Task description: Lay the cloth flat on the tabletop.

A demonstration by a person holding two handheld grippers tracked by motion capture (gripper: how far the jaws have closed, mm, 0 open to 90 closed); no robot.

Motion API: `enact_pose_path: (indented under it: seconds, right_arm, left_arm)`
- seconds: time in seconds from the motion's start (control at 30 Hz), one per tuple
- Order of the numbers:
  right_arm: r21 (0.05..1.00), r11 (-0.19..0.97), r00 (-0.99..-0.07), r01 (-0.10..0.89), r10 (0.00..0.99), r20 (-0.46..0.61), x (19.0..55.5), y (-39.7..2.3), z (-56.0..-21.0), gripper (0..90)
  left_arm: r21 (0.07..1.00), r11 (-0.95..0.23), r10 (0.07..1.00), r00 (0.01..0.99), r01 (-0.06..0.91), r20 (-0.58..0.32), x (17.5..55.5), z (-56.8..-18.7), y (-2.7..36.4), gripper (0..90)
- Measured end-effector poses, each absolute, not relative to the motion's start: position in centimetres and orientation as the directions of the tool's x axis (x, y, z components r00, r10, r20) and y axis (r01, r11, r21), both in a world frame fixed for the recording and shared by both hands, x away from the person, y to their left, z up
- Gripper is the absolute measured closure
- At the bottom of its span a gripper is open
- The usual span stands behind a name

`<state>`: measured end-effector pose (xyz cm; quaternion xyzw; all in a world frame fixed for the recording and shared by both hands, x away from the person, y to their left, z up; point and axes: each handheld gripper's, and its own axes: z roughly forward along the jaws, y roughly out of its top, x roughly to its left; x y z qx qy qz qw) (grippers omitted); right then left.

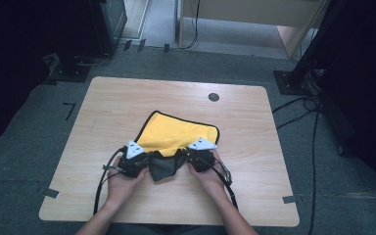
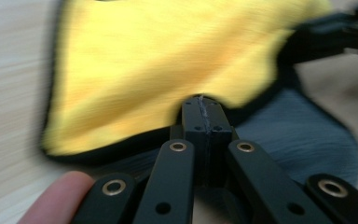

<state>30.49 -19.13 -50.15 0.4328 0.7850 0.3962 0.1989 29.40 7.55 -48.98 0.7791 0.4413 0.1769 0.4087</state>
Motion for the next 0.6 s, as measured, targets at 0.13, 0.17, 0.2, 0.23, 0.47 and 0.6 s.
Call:
enact_pose_path:
  seconds: [0.13,0.17,0.2,0.23,0.47,0.6]
  right_arm:
    - [0.801,0.287,-0.541,0.525,0.839,0.054,29.2,-21.1,-49.4,83.9]
    - [0.798,0.273,-0.554,0.537,0.827,0.090,28.8,-21.7,-49.2,83.4]
    - [0.798,0.273,-0.554,0.537,0.827,0.090,28.8,-21.7,-49.2,83.4]
    - [0.798,0.276,-0.559,0.536,0.824,0.091,28.6,-21.8,-49.1,83.4]
    - [0.812,0.273,-0.562,0.516,0.823,0.080,28.0,-20.6,-49.0,83.2]
    - [0.817,0.267,-0.552,0.512,0.830,0.075,27.7,-21.4,-48.9,84.2]
  left_arm:
    - [0.793,-0.208,0.872,0.476,0.572,-0.115,29.5,-48.8,10.7,90.0]
    - [0.795,-0.190,0.861,0.486,0.577,-0.147,29.3,-48.8,10.8,85.7]
    - [0.794,-0.190,0.831,0.525,0.577,-0.183,29.1,-48.7,10.4,85.7]
    - [0.796,-0.221,0.793,0.579,0.564,-0.190,28.6,-48.6,9.2,80.6]
    - [0.769,-0.374,0.768,0.638,0.518,-0.056,26.6,-49.2,1.2,48.7]
    - [0.754,-0.403,0.797,0.604,0.519,0.010,27.1,-50.3,1.8,85.2]
